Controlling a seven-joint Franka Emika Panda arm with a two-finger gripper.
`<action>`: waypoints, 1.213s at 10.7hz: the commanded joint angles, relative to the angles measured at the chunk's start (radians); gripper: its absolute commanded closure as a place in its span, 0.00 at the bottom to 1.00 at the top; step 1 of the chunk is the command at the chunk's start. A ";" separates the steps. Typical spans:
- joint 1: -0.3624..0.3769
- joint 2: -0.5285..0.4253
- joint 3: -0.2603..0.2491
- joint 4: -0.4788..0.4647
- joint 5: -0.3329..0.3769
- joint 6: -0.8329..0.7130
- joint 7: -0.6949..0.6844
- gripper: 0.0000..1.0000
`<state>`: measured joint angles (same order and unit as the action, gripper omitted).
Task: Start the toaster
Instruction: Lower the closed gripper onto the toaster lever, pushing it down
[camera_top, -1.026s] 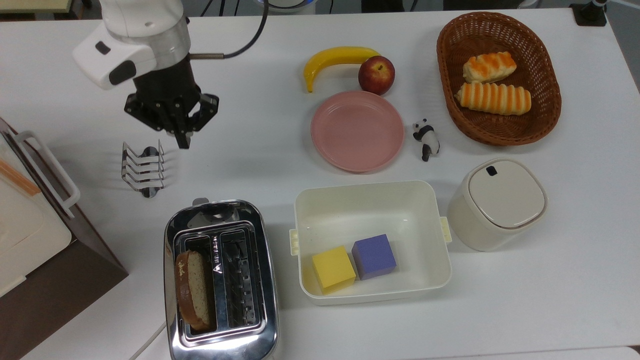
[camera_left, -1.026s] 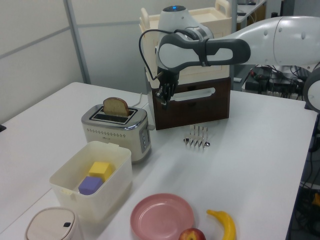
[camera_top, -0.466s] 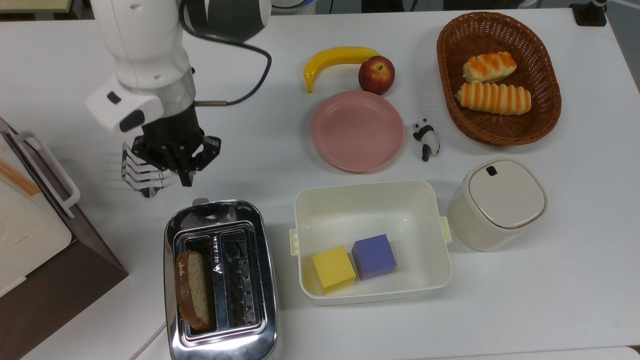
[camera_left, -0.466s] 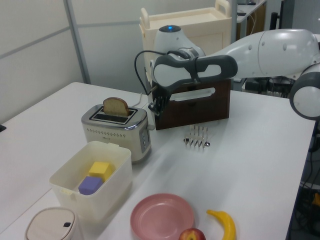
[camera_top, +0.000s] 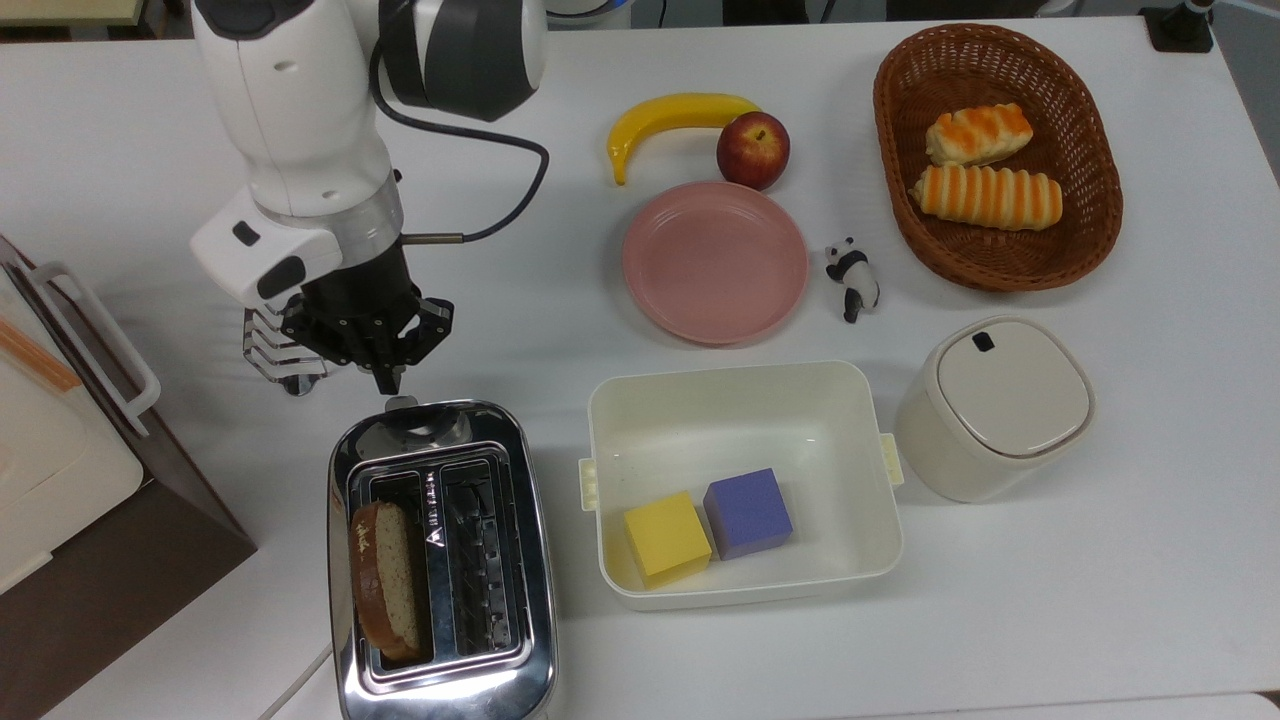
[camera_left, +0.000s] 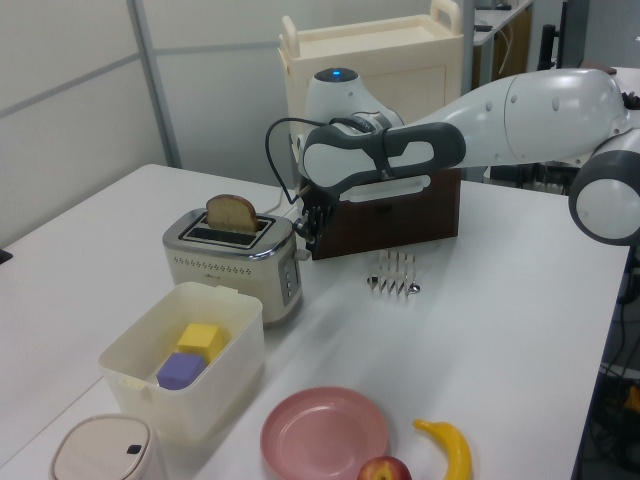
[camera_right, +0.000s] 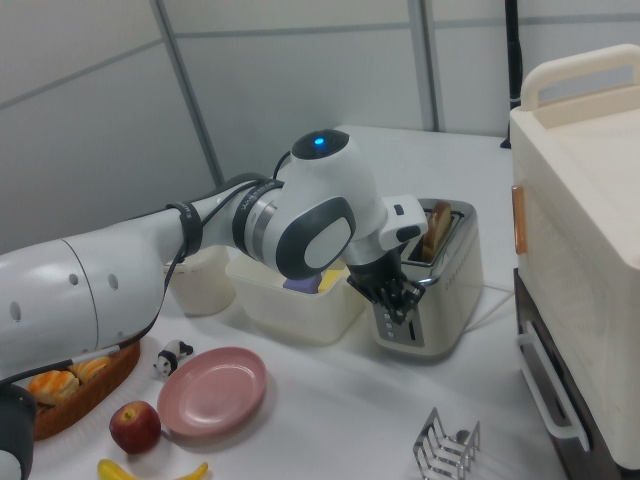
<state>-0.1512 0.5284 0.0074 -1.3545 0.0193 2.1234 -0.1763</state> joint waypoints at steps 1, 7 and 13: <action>0.009 0.012 0.002 -0.017 0.017 0.029 -0.020 1.00; 0.016 0.067 0.000 -0.034 0.002 0.115 -0.026 1.00; 0.015 0.113 -0.004 -0.041 -0.007 0.115 -0.046 1.00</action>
<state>-0.1424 0.6187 0.0145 -1.3641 0.0169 2.2206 -0.1994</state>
